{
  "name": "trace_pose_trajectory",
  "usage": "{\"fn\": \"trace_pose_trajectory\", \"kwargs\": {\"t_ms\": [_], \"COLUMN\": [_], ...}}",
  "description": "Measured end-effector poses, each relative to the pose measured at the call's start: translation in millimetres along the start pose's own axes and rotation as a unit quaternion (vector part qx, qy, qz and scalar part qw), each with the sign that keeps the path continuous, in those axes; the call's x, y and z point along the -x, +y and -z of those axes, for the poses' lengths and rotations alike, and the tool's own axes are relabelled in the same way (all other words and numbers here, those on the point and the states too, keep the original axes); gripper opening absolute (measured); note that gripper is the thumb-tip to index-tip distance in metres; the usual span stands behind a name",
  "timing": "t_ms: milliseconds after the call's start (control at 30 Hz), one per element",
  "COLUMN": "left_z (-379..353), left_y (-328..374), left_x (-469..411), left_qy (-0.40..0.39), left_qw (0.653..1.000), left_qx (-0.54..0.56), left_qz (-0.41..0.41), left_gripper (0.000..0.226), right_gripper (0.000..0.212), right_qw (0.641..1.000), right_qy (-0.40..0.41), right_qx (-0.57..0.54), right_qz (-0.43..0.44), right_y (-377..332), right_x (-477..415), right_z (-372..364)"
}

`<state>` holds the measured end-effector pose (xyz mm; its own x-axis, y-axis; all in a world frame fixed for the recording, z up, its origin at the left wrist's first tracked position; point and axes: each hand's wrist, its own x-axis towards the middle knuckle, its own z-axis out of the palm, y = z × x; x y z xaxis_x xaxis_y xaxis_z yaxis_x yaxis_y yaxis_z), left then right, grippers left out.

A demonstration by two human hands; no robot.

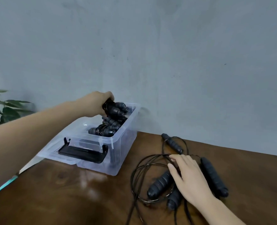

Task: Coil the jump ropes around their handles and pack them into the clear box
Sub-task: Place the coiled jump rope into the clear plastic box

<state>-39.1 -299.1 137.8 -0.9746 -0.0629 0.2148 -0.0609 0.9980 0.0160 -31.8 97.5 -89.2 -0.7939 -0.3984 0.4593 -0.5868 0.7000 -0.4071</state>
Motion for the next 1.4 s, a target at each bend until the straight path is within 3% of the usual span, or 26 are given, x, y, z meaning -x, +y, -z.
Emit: {"fn": "trace_pose_trajectory", "kwargs": {"t_ms": [100,367,500,633,733,1000,1233,1400], "left_z": [-18,-42,-48,-45,-55,-53,-44,-55], "left_y": [-3,-4,1,0,3,5,4,-6], "left_x": [-6,-13,-4,-3,-6,-13,-17,-25], "left_qy": [-0.066,-0.069,-0.132,-0.150,-0.175,-0.093,-0.078,-0.084], "left_qw": [0.997,0.994,0.991,0.984,0.984,0.993,0.993,0.994], "left_qx": [-0.034,-0.063,0.000,0.091,0.035,0.054,0.082,0.076], "left_qz": [-0.027,-0.047,-0.011,0.020,-0.010,-0.047,-0.028,-0.005], "left_gripper": [0.075,0.074,0.076,0.065,0.070,0.068,0.060,0.077], "right_gripper": [0.036,0.037,0.038,0.041,0.042,0.039,0.039,0.038], "right_qw": [1.000,1.000,0.999,0.999,0.999,0.999,0.999,0.999], "right_qy": [-0.002,-0.009,-0.008,-0.012,-0.017,-0.016,-0.017,-0.020], "right_qx": [-0.006,-0.024,-0.036,-0.037,-0.036,-0.027,-0.030,-0.029], "right_qz": [-0.005,-0.016,-0.024,-0.031,-0.036,-0.043,-0.037,-0.041], "right_y": [3,3,1,-1,-2,-6,-6,-4], "right_x": [-2,-6,-6,-6,-2,1,0,0], "right_z": [-3,-9,-7,-5,-5,2,3,1]}}
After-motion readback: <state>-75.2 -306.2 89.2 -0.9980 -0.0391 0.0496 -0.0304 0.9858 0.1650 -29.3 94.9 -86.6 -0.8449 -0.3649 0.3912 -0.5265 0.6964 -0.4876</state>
